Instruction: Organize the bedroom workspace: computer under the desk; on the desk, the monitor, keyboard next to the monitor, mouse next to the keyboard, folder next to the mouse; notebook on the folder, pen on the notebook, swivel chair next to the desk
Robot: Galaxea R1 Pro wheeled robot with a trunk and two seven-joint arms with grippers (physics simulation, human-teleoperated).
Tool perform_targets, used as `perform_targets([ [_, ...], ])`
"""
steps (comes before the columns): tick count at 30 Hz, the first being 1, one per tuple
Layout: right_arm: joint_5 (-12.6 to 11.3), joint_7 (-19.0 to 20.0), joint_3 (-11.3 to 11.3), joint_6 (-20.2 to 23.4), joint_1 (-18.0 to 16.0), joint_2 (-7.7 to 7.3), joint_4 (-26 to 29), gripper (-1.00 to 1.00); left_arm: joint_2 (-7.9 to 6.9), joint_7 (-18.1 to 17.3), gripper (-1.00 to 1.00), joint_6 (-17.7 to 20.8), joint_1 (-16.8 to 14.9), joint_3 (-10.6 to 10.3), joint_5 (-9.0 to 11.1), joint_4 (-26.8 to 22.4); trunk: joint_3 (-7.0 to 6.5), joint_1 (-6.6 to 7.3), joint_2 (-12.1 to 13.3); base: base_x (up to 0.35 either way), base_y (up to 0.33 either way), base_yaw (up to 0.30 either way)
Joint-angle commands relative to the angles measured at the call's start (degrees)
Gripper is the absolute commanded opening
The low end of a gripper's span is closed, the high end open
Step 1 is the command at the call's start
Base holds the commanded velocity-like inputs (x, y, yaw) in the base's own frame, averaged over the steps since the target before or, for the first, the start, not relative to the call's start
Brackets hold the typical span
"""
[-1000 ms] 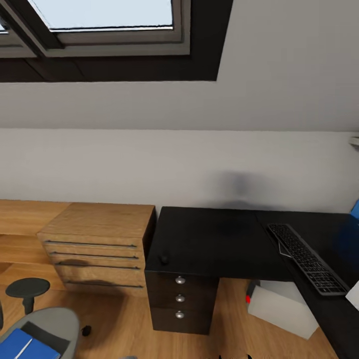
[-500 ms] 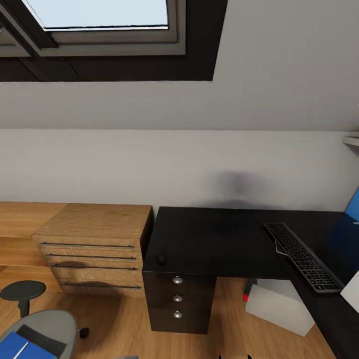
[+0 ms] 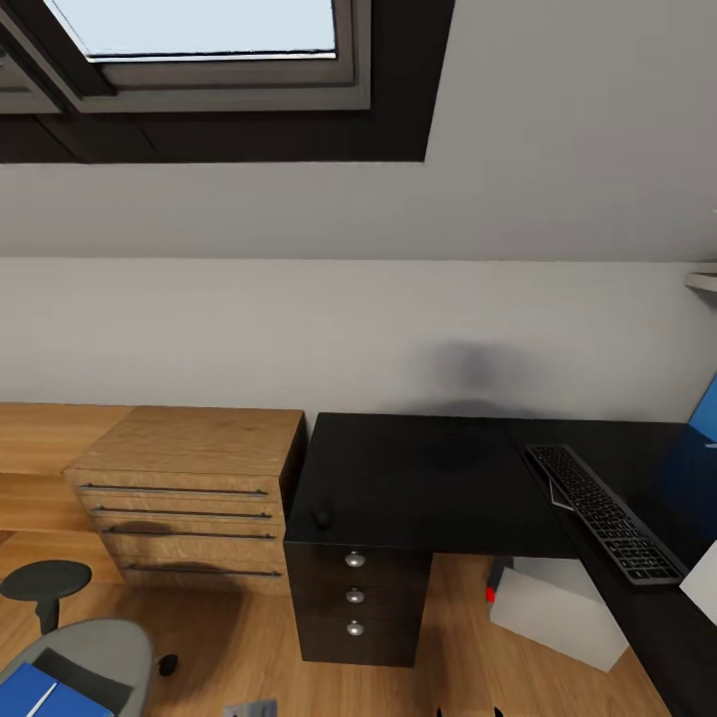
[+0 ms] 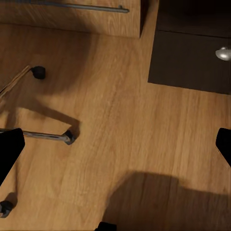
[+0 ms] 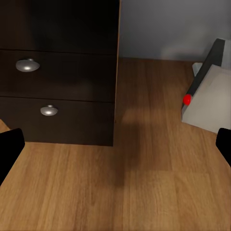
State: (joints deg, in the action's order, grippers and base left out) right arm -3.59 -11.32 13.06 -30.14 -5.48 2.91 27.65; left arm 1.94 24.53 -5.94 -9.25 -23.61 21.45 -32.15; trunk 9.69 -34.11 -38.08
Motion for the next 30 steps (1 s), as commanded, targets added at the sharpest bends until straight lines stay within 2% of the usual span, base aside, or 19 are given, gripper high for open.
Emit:
perform_targets([
  [1, -0.4, -0.5, 0.5, -0.3, -0.1, -0.07, 0.0, 1.0, -0.03, 0.4, 1.0, -0.4, -0.1, -0.4, 0.6, -0.3, 0.09, -0.02, -0.1, 0.0, 0.0, 0.0],
  [5, -0.4, -0.6, 0.4, -2.5, -0.1, -0.06, 0.1, 1.0, -0.1, 0.5, 1.0, -0.2, -0.1, -0.3, 0.6, -6.0, 0.09, -0.02, -0.1, 0.0, 0.0, 0.0],
  [6, -0.4, -0.8, 0.4, -3.9, -0.1, -0.03, 0.4, 1.0, -0.2, 0.6, 1.0, 1.3, -0.1, -0.2, 0.7, -12.1, 0.09, -0.02, -0.1, 0.0, 0.0, 0.0],
  [7, -0.4, -0.9, 0.4, -4.0, -0.1, -0.03, 0.7, 1.0, -0.21, 0.6, 1.0, 2.1, -0.1, -0.2, 0.7, -13.4, 0.09, -0.02, -0.1, 0.0, 0.0, 0.0],
  [9, -0.6, -1.8, 0.3, -4.3, -0.1, -0.04, 3.4, 1.0, -0.22, 0.6, 1.0, 6.1, -0.1, -0.3, 0.7, -17.3, 0.09, -0.02, -0.1, 0.0, 0.0, 0.0],
  [12, -0.9, -7.3, 0.0, -1.9, -0.1, -0.04, 15.0, 1.0, -0.19, 0.8, 1.0, 15.9, -0.1, -0.2, 0.7, -27.5, 0.09, -0.02, -0.1, 0.0, 0.0, 0.0],
  [13, -0.9, -9.8, -0.1, 2.5, -0.1, -0.11, 21.4, 1.0, -0.17, 0.9, 1.0, 20.4, -0.1, -0.1, 0.7, -33.2, 0.09, -0.02, -0.1, 0.0, 0.0, 0.0],
  [14, -0.9, -12.3, -0.4, 12.5, -0.2, -0.32, 32.9, 1.0, 0.0, 1.1, 1.0, 28.3, -0.1, 0.0, 0.7, -41.9, 0.09, -0.02, -0.1, 0.0, 0.0, 0.0],
  [15, -0.9, -13.3, -0.9, 19.1, -0.5, -0.46, 39.6, 1.0, 0.34, 1.1, 1.0, 32.7, -0.2, 0.2, 0.8, -46.2, 0.09, -0.02, -0.1, 0.0, 0.0, 0.0],
  [16, -0.9, -13.6, -1.4, 22.4, -0.7, -0.51, 42.4, 1.0, 0.6, 1.1, 1.0, 34.6, -0.2, 0.4, 0.8, -47.9, 0.09, -0.02, -0.1, 0.0, 0.0, 0.0],
  [17, -1.0, -14.0, -2.4, 28.9, -2.0, -0.57, 46.9, 1.0, 1.31, 1.2, 1.0, 37.8, -0.5, 1.4, 0.8, -50.6, 0.09, -0.02, -0.1, 0.0, 0.0, 0.0],
  [18, -1.0, -14.2, -3.0, 32.0, -3.0, -0.56, 48.5, 1.0, 1.8, 1.2, 1.0, 39.2, -1.0, 2.1, 0.9, -51.5, 0.09, -0.02, -0.1, 0.0, 0.0, 0.0],
  [19, -1.4, -14.5, -4.4, 40.7, -7.5, -0.51, 51.5, 1.0, 3.76, 1.2, 1.0, 42.6, -3.3, 4.8, 1.0, -53.4, 0.09, -0.02, -0.1, 0.0, 0.0, 0.0],
  [21, -3.1, -14.7, -5.7, 47.8, -12.8, -0.41, 51.7, 1.0, 5.69, 1.2, 1.0, 45.8, -6.0, 7.3, 1.0, -53.9, 0.09, -0.02, -0.1, 0.0, 0.0, 0.0],
  [23, -8.3, -15.0, -7.3, 54.4, -17.4, -0.3, 50.2, 1.0, 7.05, 1.1, 1.0, 49.8, -8.0, 9.2, 1.1, -53.9, 0.09, -0.02, -0.1, 0.0, 0.0, 0.0],
  [24, -9.9, -15.0, -7.6, 55.6, -18.0, -0.29, 49.7, 1.0, 7.22, 1.1, 1.0, 50.5, -8.3, 9.6, 1.1, -53.9, 0.09, -0.02, -0.1, 0.0, 0.0, 0.0],
  [25, -13.7, -15.3, -8.0, 57.8, -19.3, -0.27, 47.9, 1.0, 7.35, 1.0, 1.0, 51.8, -8.8, 10.2, 1.1, -53.8, 0.09, -0.02, -0.1, 0.0, 0.0, 0.0],
  [28, -15.8, -15.6, -8.3, 59.0, -19.9, -0.37, 45.9, 1.0, 7.02, 1.1, 1.0, 52.3, -9.1, 10.5, 1.0, -53.3, 0.09, -0.02, -0.1, 0.0, 0.0, 0.0],
  [30, -17.3, -15.7, -8.8, 59.6, -20.4, -0.59, 44.2, 1.0, 6.06, 0.9, 1.0, 52.6, -9.3, 10.8, 0.8, -52.3, -0.27, 0.42, 0.7, 0.0, 0.0, 0.0],
])
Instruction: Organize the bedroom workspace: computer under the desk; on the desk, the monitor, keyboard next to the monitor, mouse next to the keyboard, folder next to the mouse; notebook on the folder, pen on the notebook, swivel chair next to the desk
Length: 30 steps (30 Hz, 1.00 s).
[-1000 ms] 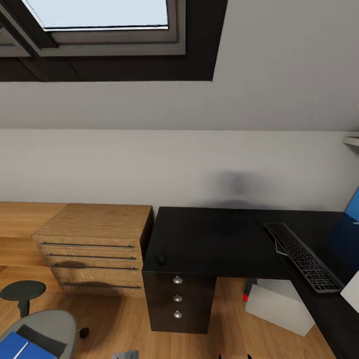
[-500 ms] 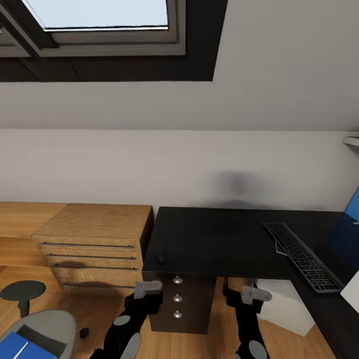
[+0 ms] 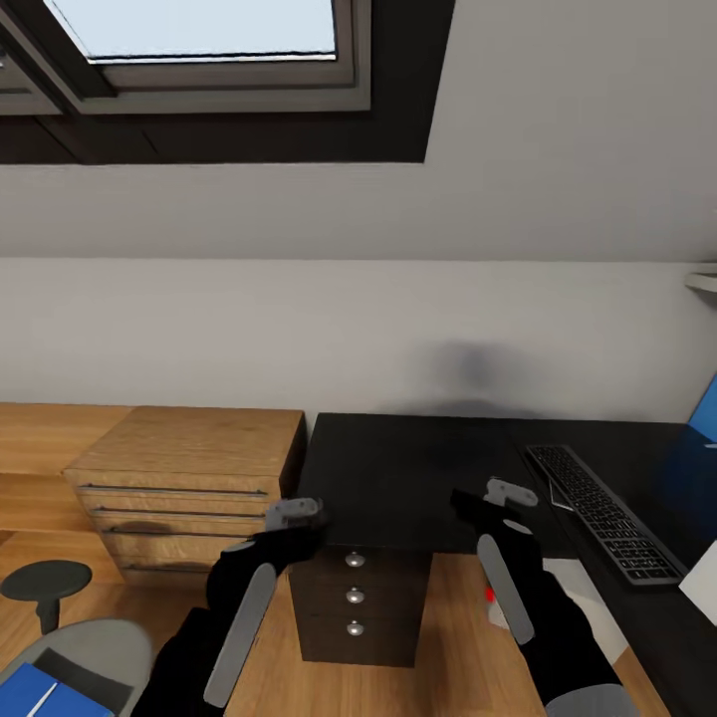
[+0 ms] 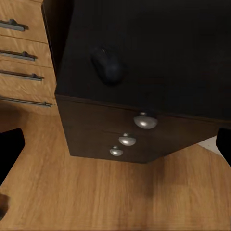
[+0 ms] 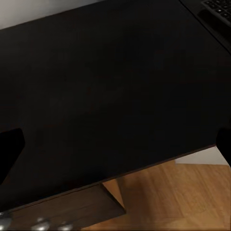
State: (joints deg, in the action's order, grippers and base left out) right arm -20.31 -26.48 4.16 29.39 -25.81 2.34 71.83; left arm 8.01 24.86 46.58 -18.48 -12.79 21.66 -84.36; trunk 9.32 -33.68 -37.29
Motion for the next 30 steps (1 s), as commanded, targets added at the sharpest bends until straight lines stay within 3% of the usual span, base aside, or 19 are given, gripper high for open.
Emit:
perform_targets([
  [1, -0.8, -0.6, 0.0, 0.2, -0.1, -0.1, -0.2, 1.0, -0.55, 0.5, 1.0, 0.2, -0.1, 0.0, 0.7, 0.1, -0.08, 0.21, 0.3, 0.0, 0.0, 0.0],
  [9, -1.2, -0.6, 0.0, 0.2, -0.1, -0.22, -0.3, 1.0, -2.08, 0.7, 1.0, 0.3, -0.1, -0.1, 0.7, 0.3, -1.52, 1.96, 3.5, 0.0, 0.0, 0.0],
  [30, -0.9, -0.6, 0.2, 0.2, -0.1, -0.23, -0.6, 1.0, -2.16, 1.0, 1.0, 0.4, -0.1, -0.1, 0.8, 0.7, -5.29, 6.57, 12.0, 0.006, 0.0, 0.0],
])
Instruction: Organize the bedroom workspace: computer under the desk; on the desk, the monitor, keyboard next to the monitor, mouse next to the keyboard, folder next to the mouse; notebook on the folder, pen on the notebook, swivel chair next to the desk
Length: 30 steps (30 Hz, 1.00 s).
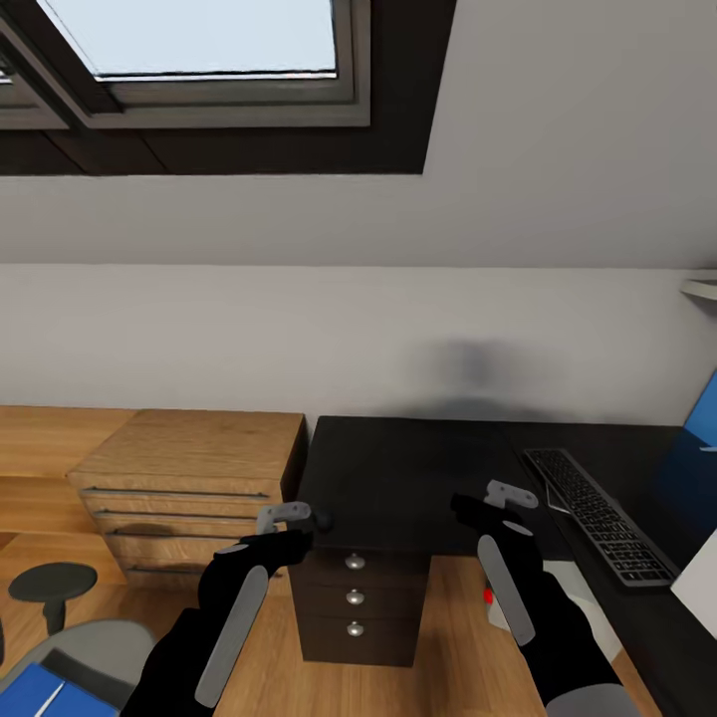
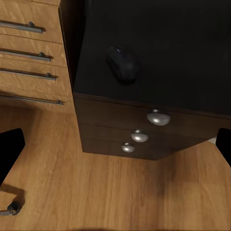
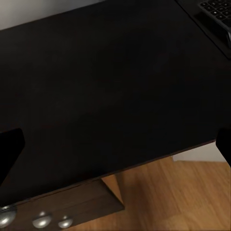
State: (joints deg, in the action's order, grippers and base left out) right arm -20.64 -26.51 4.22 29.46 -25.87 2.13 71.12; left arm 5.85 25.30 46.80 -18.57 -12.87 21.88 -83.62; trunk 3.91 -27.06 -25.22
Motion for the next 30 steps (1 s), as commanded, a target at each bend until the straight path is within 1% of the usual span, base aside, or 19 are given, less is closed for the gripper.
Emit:
perform_targets([
  [1, -0.5, -0.6, 0.1, 0.1, -0.1, -0.02, 0.1, 1.0, 0.01, 0.6, 1.0, 0.1, -0.1, 0.0, 0.6, -0.1, -0.05, 0.18, 0.3, 0.147, 0.0, 0.0],
  [6, 0.2, -0.6, 0.2, 0.1, -0.1, 0.01, 0.0, 1.0, -0.03, 0.5, 1.0, 0.1, -0.1, 0.0, 0.6, -0.1, -0.95, 1.27, 2.3, 0.244, 0.0, 0.0],
  [9, 0.8, -0.5, 0.2, 0.1, -0.1, 0.06, -0.1, 1.0, -0.04, 0.6, 1.0, 0.1, -0.1, -0.1, 0.6, -0.1, -0.95, 1.27, 2.3, 0.309, 0.0, 0.0],
  [15, 1.0, -0.5, 0.2, 0.1, -0.1, 0.07, -0.1, 1.0, -0.05, 0.6, 1.0, 0.1, -0.1, -0.1, 0.7, 0.4, -0.95, 1.27, 2.3, 0.317, 0.0, 0.0],
  [22, 1.1, -0.5, 0.2, 0.1, -0.1, 0.0, -0.1, 1.0, -0.05, 0.3, 1.0, 0.1, -0.1, 0.0, 0.6, 0.5, -0.95, 1.27, 2.3, 0.099, -0.005, 0.0],
  [30, 1.2, -0.5, 0.1, 0.1, -0.1, -0.02, -0.1, 1.0, -0.11, 0.2, 1.0, 0.0, -0.1, 0.0, 0.5, 0.5, -0.95, 1.27, 2.3, 0.203, -0.196, 0.0],
])
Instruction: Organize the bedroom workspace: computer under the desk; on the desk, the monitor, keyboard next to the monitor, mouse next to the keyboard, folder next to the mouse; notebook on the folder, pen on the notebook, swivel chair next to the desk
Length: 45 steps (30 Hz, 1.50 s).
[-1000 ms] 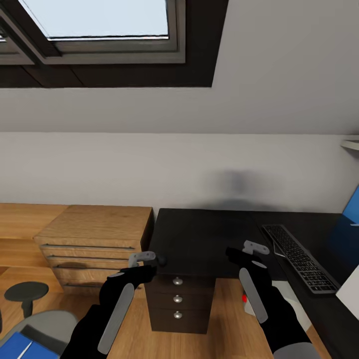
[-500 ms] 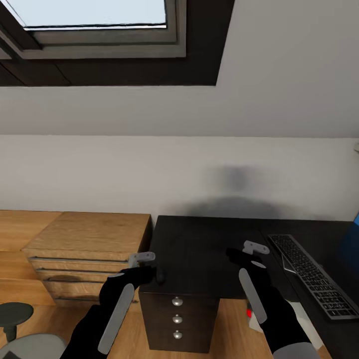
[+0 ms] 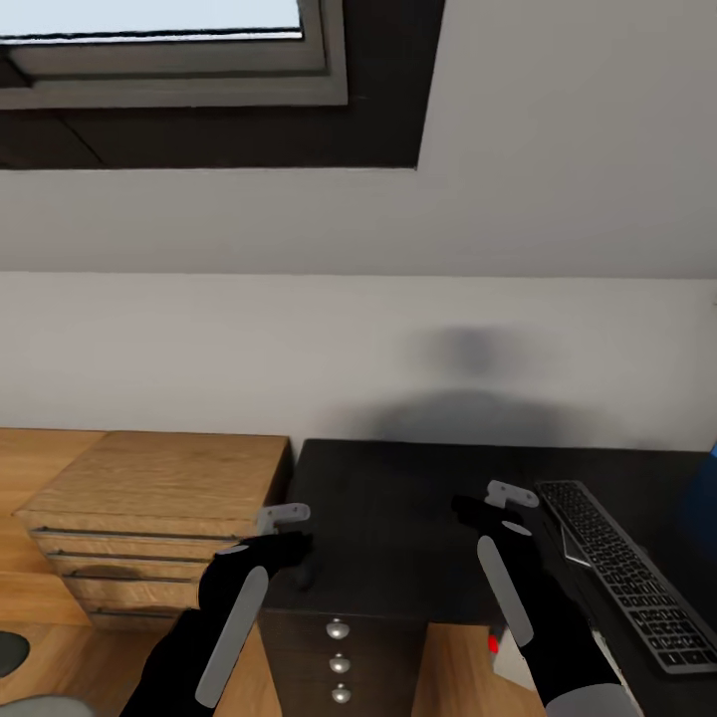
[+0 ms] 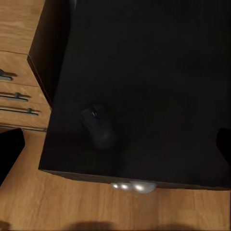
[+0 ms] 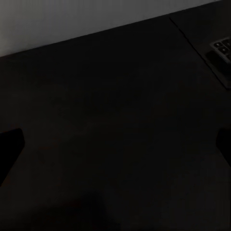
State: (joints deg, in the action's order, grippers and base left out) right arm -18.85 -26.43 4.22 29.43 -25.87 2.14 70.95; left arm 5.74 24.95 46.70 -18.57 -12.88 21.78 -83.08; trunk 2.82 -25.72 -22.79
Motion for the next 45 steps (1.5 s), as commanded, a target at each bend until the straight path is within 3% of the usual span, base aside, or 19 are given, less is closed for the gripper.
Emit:
perform_targets([
  [1, -0.6, -0.6, 0.1, 0.1, -0.1, -0.03, 0.1, 1.0, 0.0, 0.5, 1.0, 0.1, -0.1, 0.0, 0.6, -0.1, 0.14, -0.06, -0.1, 0.241, -0.207, 0.0],
  [12, -0.6, -0.5, 0.0, 0.1, -0.1, -0.08, 0.0, 1.0, -0.02, 0.4, 1.0, 0.1, -0.1, 0.0, 0.5, -0.1, 0.14, -0.06, -0.1, 0.271, -0.147, 0.0],
  [19, -0.6, -0.5, -0.1, -0.1, -0.1, -1.23, 0.0, 1.0, -0.02, 0.4, 1.0, 0.1, -0.1, 0.1, 0.5, -0.1, 0.14, -0.06, -0.1, 0.263, -0.139, 0.0],
  [25, -0.7, -0.5, -0.2, -0.2, -0.1, -1.46, -0.1, 1.0, -0.02, 0.5, 1.0, 0.1, -0.1, 0.1, 0.5, -0.1, 0.14, -0.06, -0.1, 0.074, -0.054, 0.0],
  [34, -0.7, -0.4, -0.2, -0.2, -0.1, -3.19, -0.1, 1.0, -0.02, 0.6, 1.0, 0.1, -0.1, 0.1, 0.5, -0.1, 0.14, -0.06, -0.1, 0.006, -0.004, 0.0],
  [45, -0.8, -0.3, -0.2, -0.3, -0.1, -3.28, -0.1, 1.0, -0.02, 0.3, 1.0, 0.1, -0.1, 0.2, 0.5, -0.2, 0.14, -0.06, -0.1, 0.112, -0.113, 0.0],
])
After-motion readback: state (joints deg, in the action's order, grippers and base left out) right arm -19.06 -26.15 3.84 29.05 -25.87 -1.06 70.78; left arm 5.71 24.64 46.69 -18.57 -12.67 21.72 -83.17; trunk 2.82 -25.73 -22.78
